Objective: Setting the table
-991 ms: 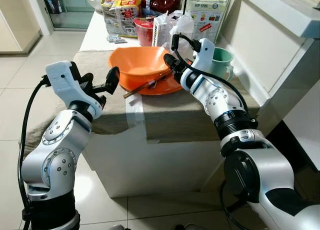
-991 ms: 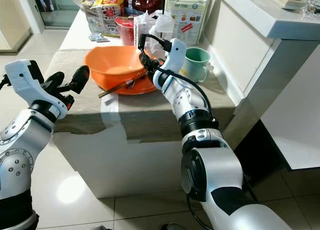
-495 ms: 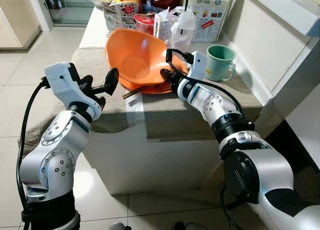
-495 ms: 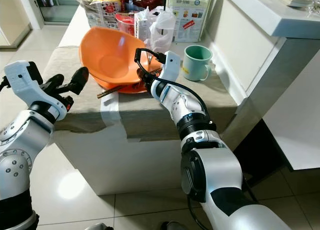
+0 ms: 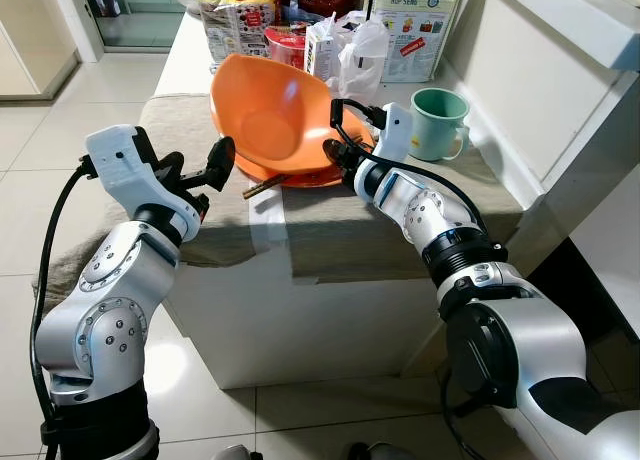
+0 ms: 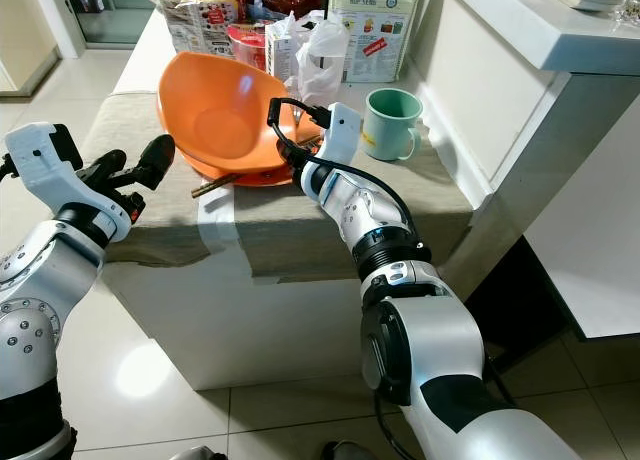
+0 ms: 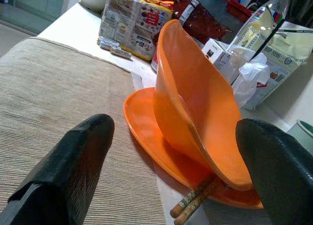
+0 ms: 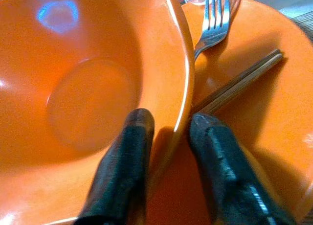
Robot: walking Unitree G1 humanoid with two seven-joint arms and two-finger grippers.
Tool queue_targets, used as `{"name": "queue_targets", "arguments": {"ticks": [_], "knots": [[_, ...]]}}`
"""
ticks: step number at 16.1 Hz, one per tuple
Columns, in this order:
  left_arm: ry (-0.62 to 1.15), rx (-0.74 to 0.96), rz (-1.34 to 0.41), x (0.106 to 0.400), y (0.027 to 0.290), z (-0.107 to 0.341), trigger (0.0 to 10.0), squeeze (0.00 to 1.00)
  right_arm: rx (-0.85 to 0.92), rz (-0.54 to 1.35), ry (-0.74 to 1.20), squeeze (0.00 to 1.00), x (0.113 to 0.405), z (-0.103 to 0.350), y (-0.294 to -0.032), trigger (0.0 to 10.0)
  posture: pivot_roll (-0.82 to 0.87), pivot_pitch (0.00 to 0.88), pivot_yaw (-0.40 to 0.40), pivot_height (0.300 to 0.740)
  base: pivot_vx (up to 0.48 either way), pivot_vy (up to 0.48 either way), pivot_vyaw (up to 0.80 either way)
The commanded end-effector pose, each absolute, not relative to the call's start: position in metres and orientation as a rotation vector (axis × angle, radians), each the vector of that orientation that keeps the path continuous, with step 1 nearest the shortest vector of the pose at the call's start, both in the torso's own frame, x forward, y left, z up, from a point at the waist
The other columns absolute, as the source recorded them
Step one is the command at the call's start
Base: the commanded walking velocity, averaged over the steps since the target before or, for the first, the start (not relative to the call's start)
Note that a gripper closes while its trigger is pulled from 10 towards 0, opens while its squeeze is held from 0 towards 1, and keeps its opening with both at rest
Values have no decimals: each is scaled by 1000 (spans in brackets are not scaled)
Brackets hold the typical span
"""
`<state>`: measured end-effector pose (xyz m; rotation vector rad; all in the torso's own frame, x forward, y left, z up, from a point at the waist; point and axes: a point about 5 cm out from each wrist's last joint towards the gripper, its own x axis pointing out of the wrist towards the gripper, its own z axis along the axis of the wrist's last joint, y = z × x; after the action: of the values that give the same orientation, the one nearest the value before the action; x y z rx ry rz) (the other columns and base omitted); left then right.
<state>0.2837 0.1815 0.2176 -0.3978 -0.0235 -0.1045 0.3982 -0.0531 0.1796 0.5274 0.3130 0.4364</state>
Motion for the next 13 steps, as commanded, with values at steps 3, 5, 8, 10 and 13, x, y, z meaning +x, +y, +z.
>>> {"name": "queue_targets", "arguments": {"ticks": [3,5,8,10,13], "knots": [[-33,-409,-101,284,181,222,10000,0,547,431,306,0,397,175,-56,0,5,66,-41,740,0,0,0],[-33,-411,-100,284,181,222,10000,0,553,424,281,0,398,177,-58,0,2,60,-40,740,0,0,0],[-31,-413,-97,285,181,222,10000,0,554,440,183,0,400,193,-59,0,2,63,-39,740,0,0,0],[-29,-409,-98,285,180,221,10000,0,548,487,91,0,400,210,-55,0,1,73,-36,740,0,0,0],[-30,-408,-93,285,181,221,10000,0,564,492,34,0,401,221,-56,0,2,78,-38,740,0,0,0]]}}
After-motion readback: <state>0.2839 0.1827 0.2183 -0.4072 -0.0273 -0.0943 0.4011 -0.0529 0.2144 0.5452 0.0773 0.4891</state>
